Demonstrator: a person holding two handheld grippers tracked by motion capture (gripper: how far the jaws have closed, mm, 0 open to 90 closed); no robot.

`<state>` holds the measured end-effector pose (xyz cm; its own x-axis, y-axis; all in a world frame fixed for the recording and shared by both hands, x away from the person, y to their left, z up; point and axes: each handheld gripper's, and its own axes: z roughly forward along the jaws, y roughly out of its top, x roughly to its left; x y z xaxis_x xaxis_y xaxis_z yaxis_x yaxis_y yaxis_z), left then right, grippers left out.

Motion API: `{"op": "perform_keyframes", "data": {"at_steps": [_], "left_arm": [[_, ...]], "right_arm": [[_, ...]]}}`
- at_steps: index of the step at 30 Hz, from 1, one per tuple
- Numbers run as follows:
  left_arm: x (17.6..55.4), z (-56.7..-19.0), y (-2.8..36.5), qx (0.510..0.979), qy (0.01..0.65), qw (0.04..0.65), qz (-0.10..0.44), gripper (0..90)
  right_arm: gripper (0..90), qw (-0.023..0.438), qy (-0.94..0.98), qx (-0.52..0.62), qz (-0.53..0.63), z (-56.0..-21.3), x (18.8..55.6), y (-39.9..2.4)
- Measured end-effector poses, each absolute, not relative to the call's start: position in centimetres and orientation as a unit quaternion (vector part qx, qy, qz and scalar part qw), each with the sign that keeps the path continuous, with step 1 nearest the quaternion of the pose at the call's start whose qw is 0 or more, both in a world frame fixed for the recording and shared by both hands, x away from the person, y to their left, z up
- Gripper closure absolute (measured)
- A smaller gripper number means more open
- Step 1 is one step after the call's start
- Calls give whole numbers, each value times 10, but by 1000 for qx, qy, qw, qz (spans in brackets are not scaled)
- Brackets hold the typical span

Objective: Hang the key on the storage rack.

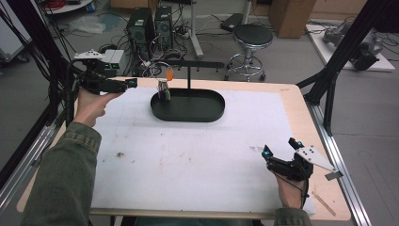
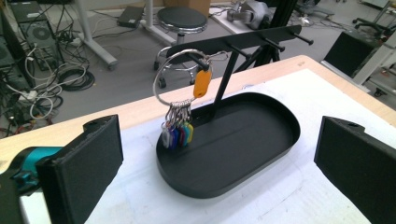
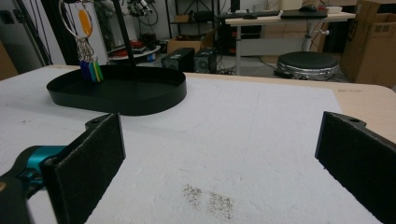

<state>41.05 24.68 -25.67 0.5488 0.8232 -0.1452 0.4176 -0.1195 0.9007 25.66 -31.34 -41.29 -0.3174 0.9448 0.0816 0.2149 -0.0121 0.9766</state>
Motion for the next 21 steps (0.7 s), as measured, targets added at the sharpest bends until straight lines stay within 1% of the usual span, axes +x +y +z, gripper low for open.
{"op": "perform_keyframes", "data": {"at_steps": [4, 8, 21], "left_arm": [[404, -262, 252, 716, 433, 511, 200, 17], [399, -272, 257, 710, 432, 524, 184, 17], [386, -297, 277, 696, 450, 520, 206, 17]], "right_arm": [[4, 344, 613, 472, 531, -413, 257, -313], [4, 344, 613, 473, 531, -413, 257, -313], [4, 342, 614, 473, 531, -413, 257, -312]]}}
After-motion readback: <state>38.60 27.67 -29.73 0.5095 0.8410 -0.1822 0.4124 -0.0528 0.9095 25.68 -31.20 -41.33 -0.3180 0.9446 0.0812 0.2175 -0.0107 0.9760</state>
